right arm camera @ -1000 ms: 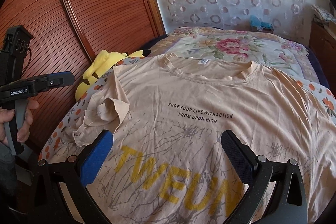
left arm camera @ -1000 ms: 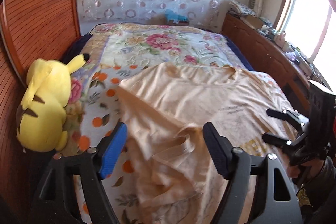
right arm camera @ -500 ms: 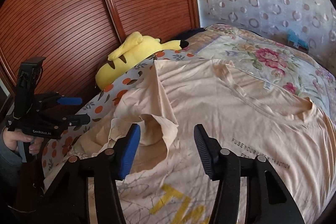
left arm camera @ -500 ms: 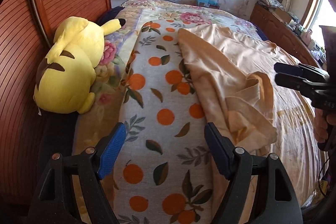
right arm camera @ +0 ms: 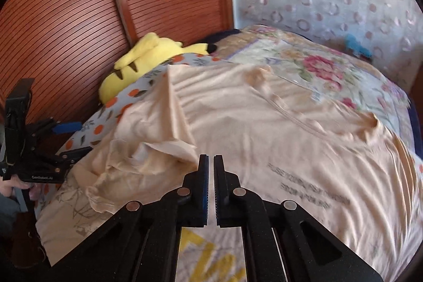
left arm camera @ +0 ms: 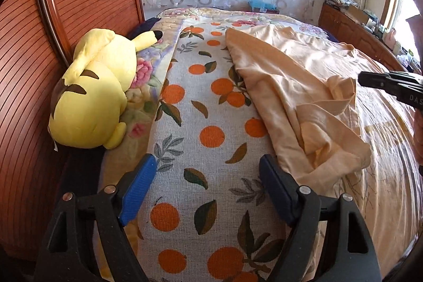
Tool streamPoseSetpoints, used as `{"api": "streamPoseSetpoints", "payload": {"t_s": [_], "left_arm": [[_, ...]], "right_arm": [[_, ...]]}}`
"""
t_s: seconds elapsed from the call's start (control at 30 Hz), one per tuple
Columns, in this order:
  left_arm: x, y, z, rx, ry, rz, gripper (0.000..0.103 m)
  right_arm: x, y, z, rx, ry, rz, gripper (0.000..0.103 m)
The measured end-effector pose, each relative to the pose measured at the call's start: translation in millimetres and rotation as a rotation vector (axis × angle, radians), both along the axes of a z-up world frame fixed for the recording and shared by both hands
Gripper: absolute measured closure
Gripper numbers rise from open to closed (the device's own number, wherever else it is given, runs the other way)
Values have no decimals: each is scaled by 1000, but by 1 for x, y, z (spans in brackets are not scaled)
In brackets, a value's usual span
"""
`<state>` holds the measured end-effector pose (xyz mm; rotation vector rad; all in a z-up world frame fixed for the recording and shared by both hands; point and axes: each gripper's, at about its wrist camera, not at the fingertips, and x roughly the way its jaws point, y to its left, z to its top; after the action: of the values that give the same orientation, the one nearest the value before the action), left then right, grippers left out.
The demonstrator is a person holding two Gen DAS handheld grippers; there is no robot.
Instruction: Fold small clothes
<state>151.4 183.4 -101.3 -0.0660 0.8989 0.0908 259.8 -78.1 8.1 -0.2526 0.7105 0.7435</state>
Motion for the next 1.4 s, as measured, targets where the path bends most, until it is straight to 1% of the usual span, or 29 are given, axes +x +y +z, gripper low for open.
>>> {"api": "streamPoseSetpoints", "payload": {"t_s": [0.1, 0.17, 0.23, 0.27, 0.3, 0.33, 0.43, 0.5, 0.57, 0.67, 0.7, 0.73, 0.77, 0.8, 0.83, 0.9, 1.0, 1.07, 1.17, 1.23, 1.3, 1.37, 1.4], "left_arm": [[1, 0, 0, -3, 0, 0, 22], [1, 0, 0, -3, 0, 0, 21], [1, 0, 0, -4, 0, 0, 21], [1, -1, 0, -2, -1, 0, 21], [1, -1, 0, -2, 0, 0, 21], [1, 0, 0, -4, 0, 0, 21], [-1, -2, 1, -1, 0, -12, 21], [-5, 1, 2, -20, -4, -16, 21], [-11, 7, 4, -43, -15, 0, 21], [-18, 15, 6, -52, -16, 39, 21], [-20, 18, 7, -52, -20, 48, 21], [-23, 20, 8, -52, -24, 56, 21], [-25, 21, 10, -51, -28, 65, 21], [-27, 23, 11, -51, -29, 73, 21], [-29, 23, 13, -53, -31, 76, 21], [-31, 22, 17, -58, -41, 72, 21], [-32, 16, 21, -59, -55, 52, 21], [-31, 9, 23, -64, -64, 33, 21], [-29, -1, 23, -64, -64, 6, 21], [-28, -7, 23, -50, -62, -8, 21], [-29, -10, 23, -47, -59, -10, 21], [-33, -8, 24, -53, -63, -6, 21], [-35, -8, 25, -53, -64, -3, 21]], "right_arm": [[-4, -5, -1, 14, 9, -27, 99], [-12, -3, 2, 30, 4, -26, 96], [-28, 1, 7, 62, 12, 6, 78], [-39, 1, 10, 73, 18, 24, 74], [-47, 4, 12, 78, 20, 39, 65], [-52, 8, 13, 81, 21, 54, 60], [-62, 21, 11, 102, 60, 117, 60], [-63, 31, 7, 110, 94, 153, 60], [-62, 40, 0, 103, 126, 187, 60], [-52, 54, -15, 78, 179, 214, 61], [-50, 56, -19, 77, 196, 221, 71], [-48, 57, -23, 78, 212, 227, 84], [-46, 58, -24, 79, 218, 232, 94], [-46, 57, -25, 85, 215, 239, 100], [-49, 53, -22, 101, 212, 255, 101], [-58, 43, -12, 121, 190, 271, 102], [-73, 20, -5, 138, 172, 272, 102], [-83, 9, -7, 142, 173, 272, 103], [-95, -3, -16, 115, 181, 264, 103], [-96, -4, -17, 95, 162, 237, 103], [-91, -2, -14, 113, 146, 214, 102], [-90, 9, -6, 120, 122, 199, 97], [-88, 16, -6, 119, 114, 195, 86]]}}
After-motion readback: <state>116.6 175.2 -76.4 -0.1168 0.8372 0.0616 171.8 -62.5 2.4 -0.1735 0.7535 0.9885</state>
